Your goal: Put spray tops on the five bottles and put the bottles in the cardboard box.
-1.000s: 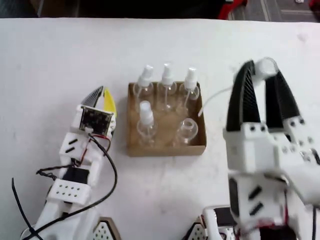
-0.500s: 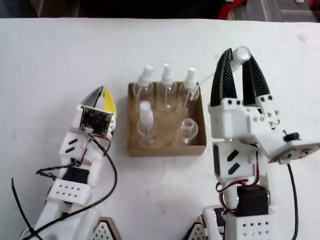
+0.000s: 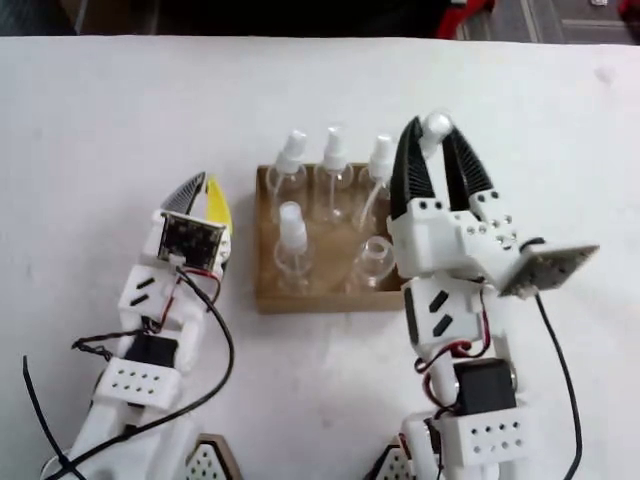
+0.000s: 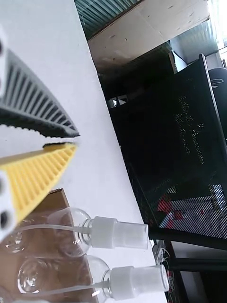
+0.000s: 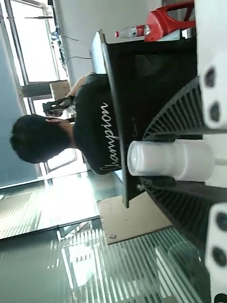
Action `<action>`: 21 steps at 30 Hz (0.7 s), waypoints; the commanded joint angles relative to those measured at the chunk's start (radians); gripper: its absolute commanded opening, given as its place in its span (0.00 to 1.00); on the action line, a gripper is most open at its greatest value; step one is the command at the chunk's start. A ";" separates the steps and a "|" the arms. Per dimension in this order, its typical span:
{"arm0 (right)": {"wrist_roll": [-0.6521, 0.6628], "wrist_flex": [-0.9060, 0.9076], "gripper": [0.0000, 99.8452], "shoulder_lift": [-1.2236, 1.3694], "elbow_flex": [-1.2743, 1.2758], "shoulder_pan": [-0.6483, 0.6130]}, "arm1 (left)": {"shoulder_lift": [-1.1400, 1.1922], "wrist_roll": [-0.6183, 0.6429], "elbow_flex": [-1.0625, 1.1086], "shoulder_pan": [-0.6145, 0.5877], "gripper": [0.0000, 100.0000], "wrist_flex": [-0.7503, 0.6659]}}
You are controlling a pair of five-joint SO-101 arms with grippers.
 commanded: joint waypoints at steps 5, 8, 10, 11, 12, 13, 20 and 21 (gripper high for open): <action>0.003 -0.022 0.02 -0.101 0.003 0.054 | -0.001 0.003 -0.015 -0.007 0.02 -0.026; 0.003 0.036 0.01 -0.206 0.008 0.071 | 0.001 0.003 -0.015 -0.007 0.02 -0.026; 0.003 0.127 0.01 -0.262 0.008 0.070 | 0.001 0.003 -0.015 -0.007 0.02 -0.026; 0.003 0.173 0.01 -0.278 0.008 0.070 | -0.001 0.003 -0.015 -0.007 0.02 -0.026; 0.003 0.199 0.01 -0.285 0.008 0.070 | -0.001 0.003 -0.015 -0.007 0.02 -0.026; 0.003 0.209 0.01 -0.288 0.009 0.071 | -0.001 0.003 -0.015 -0.005 0.02 -0.026; 0.003 0.174 0.01 -0.219 0.040 0.070 | -0.002 0.003 -0.015 -0.005 0.02 -0.023; 0.003 0.151 0.01 -0.203 0.052 0.074 | -0.002 0.003 -0.015 -0.005 0.02 -0.021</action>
